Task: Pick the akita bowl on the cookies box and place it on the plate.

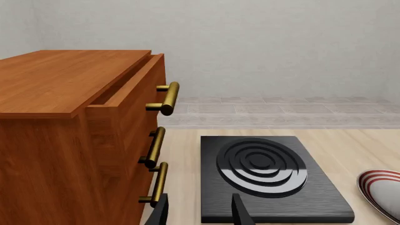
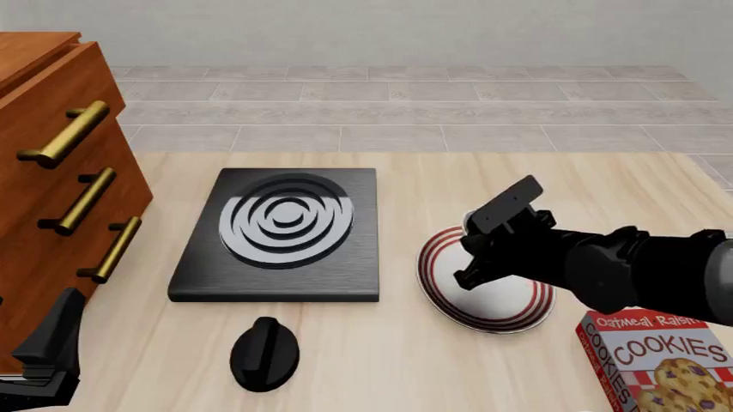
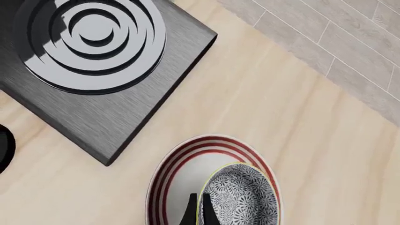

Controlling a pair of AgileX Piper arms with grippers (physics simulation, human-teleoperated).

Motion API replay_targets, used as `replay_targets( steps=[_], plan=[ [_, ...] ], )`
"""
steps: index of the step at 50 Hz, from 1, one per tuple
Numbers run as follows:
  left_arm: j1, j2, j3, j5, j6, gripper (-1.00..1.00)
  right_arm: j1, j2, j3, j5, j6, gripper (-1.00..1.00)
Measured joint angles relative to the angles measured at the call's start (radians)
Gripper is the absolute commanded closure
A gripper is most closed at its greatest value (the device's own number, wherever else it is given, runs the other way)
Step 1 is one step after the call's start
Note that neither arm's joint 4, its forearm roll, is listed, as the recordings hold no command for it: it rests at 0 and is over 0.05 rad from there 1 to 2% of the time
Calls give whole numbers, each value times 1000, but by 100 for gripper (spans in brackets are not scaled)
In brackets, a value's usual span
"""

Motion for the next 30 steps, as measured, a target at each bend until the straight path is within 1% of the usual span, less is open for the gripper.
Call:
replay_targets(
  steps=[30],
  plan=[
    [0,0,0,0,0,-100,-1,38,5,-46,48,100]
  ],
)
